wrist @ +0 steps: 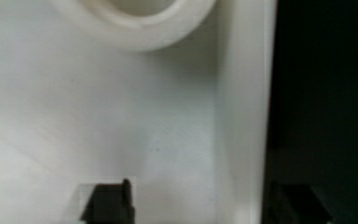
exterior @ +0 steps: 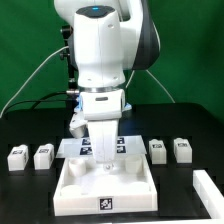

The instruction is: Assemble one leg

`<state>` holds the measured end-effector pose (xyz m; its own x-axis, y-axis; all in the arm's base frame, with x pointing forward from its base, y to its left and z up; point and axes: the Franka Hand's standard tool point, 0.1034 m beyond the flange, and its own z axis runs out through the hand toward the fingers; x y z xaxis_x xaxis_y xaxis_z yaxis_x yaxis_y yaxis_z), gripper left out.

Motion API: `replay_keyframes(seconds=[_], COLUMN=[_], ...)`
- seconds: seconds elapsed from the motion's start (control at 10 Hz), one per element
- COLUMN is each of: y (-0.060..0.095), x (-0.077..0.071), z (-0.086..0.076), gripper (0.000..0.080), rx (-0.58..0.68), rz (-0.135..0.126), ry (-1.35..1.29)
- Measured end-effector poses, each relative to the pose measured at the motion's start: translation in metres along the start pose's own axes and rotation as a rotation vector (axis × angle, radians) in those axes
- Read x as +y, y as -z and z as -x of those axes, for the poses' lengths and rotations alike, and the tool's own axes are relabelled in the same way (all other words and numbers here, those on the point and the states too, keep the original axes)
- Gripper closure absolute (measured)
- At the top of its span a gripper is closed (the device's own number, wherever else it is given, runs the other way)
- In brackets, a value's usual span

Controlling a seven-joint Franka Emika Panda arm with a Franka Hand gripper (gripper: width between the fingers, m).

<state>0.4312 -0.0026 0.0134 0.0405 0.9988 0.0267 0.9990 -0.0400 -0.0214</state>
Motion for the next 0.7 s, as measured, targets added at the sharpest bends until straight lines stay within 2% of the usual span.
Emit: replay_keyframes(seconds=[0.1, 0.2, 0.4, 0.7], y=[-0.0001, -0.0001, 0.0001, 0.0001], x=[-0.0001, -0.0001, 0.0003, 0.0003], z=[0.0, 0.0, 0.0001, 0.0001], gripper=[0.0578, 0.0709, 0.0741, 0.0741], rx=[0.0, 0.0, 0.0, 0.0], rz=[0.0, 0.0, 0.001, 0.001], ry=[0.0, 0.0, -0.001, -0.001])
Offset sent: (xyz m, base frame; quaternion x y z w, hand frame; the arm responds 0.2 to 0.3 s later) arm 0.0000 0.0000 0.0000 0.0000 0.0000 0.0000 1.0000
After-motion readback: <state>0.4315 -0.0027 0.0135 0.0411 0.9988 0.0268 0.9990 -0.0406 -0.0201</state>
